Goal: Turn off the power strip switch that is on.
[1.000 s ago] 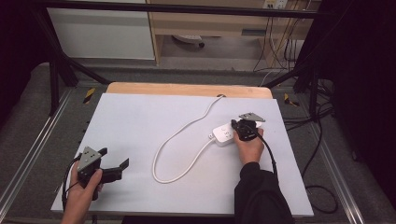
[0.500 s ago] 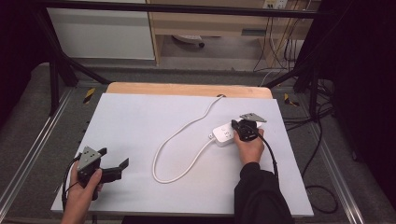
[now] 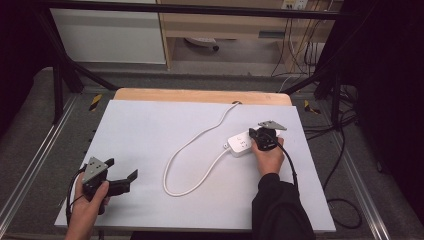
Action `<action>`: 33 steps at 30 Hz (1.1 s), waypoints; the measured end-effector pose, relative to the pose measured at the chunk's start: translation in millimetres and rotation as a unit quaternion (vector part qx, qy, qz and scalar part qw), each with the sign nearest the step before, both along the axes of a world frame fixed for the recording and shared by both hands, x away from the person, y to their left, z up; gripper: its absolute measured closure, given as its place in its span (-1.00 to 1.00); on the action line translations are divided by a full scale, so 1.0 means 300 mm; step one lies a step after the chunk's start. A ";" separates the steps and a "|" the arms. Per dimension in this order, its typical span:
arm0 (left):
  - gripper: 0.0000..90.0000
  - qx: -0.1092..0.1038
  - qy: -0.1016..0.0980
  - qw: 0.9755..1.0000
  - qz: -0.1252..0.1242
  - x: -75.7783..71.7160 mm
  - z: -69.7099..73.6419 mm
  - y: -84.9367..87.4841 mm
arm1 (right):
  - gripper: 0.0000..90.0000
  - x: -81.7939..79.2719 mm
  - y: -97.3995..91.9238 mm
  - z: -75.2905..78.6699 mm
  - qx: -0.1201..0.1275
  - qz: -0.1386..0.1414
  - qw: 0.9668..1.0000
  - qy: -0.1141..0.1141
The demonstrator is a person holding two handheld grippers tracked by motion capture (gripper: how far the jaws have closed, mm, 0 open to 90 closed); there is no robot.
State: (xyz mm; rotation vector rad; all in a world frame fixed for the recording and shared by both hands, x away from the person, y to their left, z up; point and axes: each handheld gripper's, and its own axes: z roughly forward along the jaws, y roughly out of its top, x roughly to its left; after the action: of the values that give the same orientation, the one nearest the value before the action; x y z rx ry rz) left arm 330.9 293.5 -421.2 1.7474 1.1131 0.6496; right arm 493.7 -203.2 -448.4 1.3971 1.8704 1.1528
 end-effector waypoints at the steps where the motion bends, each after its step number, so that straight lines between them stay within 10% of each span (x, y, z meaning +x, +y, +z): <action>1: -0.89 0.000 0.000 1.000 0.000 0.000 0.000 0.000 | 1.00 -0.001 0.000 -0.001 0.002 -0.002 1.000 -0.001; 33: -0.89 0.000 -0.004 1.000 0.000 -0.002 0.003 0.002 | 1.00 -0.003 0.023 0.008 -0.042 -0.002 0.999 -0.002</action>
State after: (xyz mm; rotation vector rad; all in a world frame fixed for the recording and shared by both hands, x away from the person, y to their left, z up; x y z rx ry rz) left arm 330.2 294.1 -420.2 1.7432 1.1075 0.6560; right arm 492.9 -196.3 -445.9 1.3506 1.8904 1.0621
